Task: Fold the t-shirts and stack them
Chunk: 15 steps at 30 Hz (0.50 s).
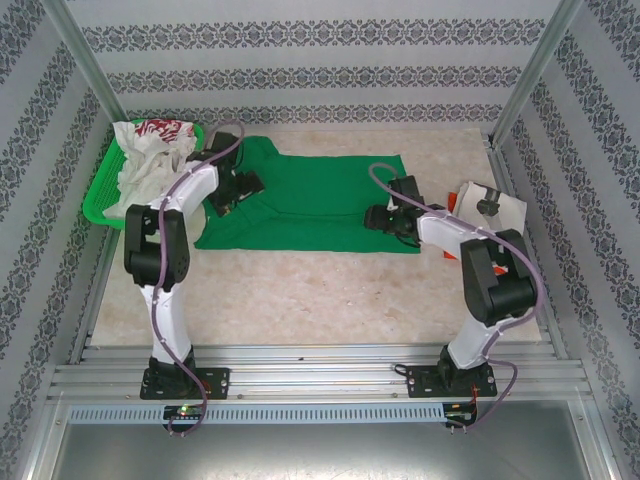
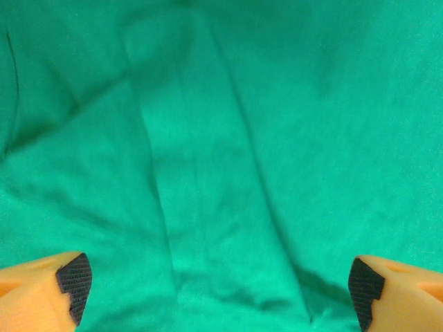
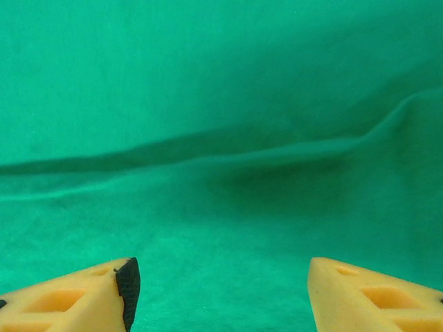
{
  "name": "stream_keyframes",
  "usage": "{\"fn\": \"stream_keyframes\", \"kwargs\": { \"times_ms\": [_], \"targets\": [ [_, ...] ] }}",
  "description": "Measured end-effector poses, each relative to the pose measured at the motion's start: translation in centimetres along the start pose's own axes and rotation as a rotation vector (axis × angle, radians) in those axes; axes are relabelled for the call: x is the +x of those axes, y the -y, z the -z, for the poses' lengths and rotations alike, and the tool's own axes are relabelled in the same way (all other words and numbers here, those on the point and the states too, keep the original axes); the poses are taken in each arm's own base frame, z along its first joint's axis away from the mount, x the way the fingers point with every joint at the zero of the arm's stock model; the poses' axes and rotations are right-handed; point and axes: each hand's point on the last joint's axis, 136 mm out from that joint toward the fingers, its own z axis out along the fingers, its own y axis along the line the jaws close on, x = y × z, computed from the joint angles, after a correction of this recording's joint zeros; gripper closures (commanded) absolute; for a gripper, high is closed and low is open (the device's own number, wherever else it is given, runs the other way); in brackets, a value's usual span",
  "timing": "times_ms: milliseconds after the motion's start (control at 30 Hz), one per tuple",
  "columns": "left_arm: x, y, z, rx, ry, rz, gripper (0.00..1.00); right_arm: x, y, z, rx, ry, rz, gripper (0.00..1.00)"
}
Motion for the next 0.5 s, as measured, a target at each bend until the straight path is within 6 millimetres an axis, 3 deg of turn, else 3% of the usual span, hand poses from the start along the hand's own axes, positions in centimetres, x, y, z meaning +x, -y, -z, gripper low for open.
{"fn": "stream_keyframes", "kwargs": {
  "times_ms": [133,233,300,500],
  "targets": [
    [2.6,-2.2,-2.0,0.005,-0.028,0.039,0.07,1.9,0.4,-2.0,0.006,-0.068,-0.034,0.35],
    [4.4,-3.8,-3.5,0.005,-0.043,0.056,0.07,1.8,0.3,-2.1,-0.002,-0.059,-0.053,0.35],
    [4.3,-3.3,-2.7,0.057,-0.009,0.062,0.06,1.9,0.4,-2.0,-0.005,-0.051,-0.061,0.35],
    [6.7,-4.6,-2.1,0.119,0.002,0.095,0.06,3.7,1.1,-0.7,-0.004,-0.054,-0.08,0.35]
  ]
}}
